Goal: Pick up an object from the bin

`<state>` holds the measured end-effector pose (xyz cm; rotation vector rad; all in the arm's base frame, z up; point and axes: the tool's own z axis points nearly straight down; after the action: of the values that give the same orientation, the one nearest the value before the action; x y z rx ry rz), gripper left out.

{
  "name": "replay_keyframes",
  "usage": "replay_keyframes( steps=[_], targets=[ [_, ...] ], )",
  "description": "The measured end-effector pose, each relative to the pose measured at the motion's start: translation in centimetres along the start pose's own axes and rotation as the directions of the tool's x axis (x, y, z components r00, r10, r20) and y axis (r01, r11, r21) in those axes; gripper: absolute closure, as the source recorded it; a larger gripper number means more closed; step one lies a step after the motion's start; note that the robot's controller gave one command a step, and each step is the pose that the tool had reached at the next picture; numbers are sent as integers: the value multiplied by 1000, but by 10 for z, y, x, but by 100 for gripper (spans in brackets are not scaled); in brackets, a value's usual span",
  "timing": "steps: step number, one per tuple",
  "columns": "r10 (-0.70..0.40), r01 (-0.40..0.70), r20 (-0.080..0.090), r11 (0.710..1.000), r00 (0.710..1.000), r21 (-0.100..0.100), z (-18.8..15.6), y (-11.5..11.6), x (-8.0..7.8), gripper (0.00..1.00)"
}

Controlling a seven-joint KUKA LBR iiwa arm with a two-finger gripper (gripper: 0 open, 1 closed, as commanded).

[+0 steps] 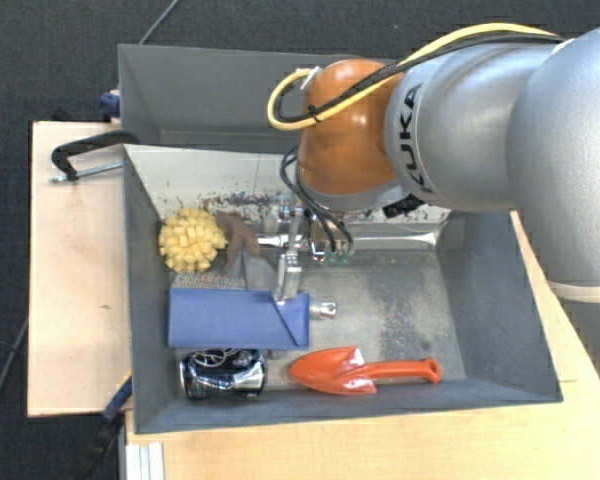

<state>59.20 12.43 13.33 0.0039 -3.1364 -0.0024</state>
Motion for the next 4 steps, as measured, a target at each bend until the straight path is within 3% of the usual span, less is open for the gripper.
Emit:
replay_keyframes(
  steps=[1, 2, 3, 4],
  targets=[
    [1, -1, 7, 1000, 1000, -1, -5, 0, -2, 0],
    [-18, 18, 7, 1000, 1000, -1, 28, 14, 20, 0],
    [-35, 35, 4, 999, 999, -2, 7, 2, 38, 0],
    [-12, 12, 15, 1000, 1000, -4, 22, -5, 57, 0]
  ],
)
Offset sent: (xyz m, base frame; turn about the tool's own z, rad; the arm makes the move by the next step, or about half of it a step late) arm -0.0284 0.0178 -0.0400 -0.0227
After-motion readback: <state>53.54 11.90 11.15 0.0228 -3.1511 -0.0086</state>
